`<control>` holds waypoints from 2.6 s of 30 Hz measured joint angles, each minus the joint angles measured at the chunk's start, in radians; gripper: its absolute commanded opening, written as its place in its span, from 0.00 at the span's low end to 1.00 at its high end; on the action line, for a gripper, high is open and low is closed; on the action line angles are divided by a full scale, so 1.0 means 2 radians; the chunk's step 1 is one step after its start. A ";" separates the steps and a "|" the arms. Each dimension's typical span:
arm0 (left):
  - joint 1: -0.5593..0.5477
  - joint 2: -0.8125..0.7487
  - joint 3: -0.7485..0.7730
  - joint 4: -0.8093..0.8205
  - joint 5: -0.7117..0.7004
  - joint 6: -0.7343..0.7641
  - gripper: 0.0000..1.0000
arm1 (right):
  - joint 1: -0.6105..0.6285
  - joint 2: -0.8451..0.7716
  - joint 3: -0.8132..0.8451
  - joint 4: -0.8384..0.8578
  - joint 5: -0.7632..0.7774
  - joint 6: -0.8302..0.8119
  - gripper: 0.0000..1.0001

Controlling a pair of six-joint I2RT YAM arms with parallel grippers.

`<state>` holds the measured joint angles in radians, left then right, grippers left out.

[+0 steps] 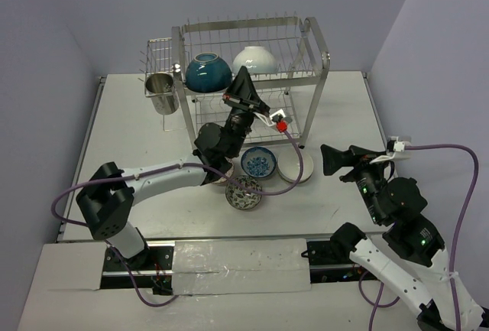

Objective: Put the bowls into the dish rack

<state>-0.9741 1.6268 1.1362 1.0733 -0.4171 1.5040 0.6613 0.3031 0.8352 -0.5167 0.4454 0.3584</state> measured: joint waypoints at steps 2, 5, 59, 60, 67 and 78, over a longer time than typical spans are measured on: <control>-0.007 -0.001 -0.012 0.013 -0.011 0.005 0.12 | 0.000 0.000 -0.001 0.000 -0.001 0.000 1.00; -0.015 -0.003 -0.027 0.020 -0.027 0.010 0.17 | 0.000 0.000 -0.004 0.000 -0.002 0.000 1.00; -0.080 -0.155 -0.083 -0.651 -0.014 -1.087 0.92 | 0.001 0.242 -0.008 -0.071 -0.030 0.077 0.88; -0.078 -0.168 -0.093 -0.658 -0.014 -1.092 0.92 | 0.001 0.249 -0.008 -0.076 -0.024 0.085 0.85; -0.057 -0.247 -0.170 -0.690 -0.015 -1.129 0.92 | -0.056 0.316 0.001 -0.104 -0.023 0.137 0.69; -0.040 -0.279 -0.216 -0.706 -0.016 -1.140 0.92 | -0.116 0.382 -0.006 -0.085 -0.072 0.164 0.54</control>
<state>-1.0542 1.0679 0.7040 -0.3397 -0.4496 -0.7765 0.4301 1.0664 0.8223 -0.6876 0.3008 0.6872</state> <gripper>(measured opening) 0.919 0.567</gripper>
